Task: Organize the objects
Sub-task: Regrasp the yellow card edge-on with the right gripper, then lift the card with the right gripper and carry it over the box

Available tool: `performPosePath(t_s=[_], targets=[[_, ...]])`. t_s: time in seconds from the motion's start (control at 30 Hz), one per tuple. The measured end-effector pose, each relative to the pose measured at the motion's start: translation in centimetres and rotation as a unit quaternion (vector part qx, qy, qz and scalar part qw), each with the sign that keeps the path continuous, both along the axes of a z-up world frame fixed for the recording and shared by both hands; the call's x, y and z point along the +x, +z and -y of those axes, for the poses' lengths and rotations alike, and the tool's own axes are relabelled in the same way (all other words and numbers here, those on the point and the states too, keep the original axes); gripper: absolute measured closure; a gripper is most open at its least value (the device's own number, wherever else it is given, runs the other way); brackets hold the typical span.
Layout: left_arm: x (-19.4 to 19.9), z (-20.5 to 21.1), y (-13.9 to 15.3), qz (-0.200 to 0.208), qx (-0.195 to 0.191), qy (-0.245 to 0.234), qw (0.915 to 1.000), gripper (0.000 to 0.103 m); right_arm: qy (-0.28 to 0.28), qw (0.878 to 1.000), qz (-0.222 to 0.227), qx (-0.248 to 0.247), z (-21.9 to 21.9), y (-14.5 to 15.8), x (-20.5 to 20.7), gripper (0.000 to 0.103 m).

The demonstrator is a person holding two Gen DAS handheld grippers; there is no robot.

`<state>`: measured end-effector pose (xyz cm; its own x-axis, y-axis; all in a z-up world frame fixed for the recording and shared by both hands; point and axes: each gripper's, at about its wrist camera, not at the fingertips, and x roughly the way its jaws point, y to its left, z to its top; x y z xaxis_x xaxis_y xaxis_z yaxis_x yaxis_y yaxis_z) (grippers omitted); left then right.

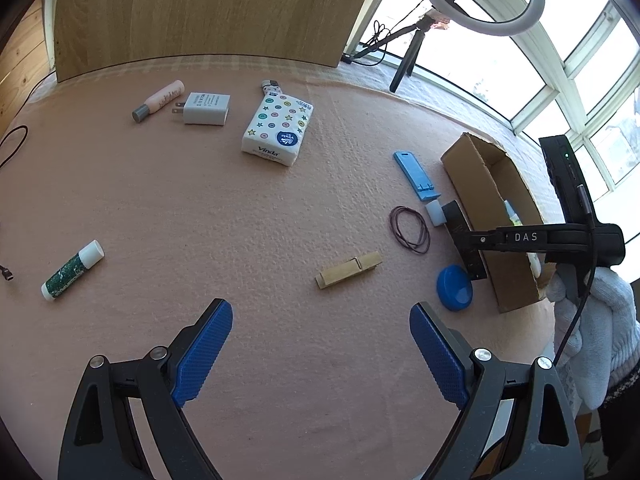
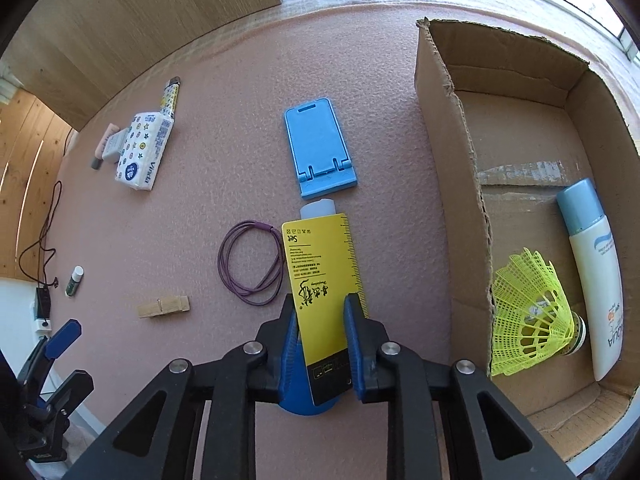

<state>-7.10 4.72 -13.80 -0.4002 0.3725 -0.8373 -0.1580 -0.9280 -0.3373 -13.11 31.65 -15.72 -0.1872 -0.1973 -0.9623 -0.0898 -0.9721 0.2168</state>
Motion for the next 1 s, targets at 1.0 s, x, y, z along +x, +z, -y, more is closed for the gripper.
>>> performPosePath(t_s=[1.0], targets=[[-1.3, -5.3, 0.2, -0.02, -0.035, -0.032, 0.9987, 0.011, -0.046, 0.992, -0.113, -0.028, -7.5, 8.0, 3.9, 0.102]])
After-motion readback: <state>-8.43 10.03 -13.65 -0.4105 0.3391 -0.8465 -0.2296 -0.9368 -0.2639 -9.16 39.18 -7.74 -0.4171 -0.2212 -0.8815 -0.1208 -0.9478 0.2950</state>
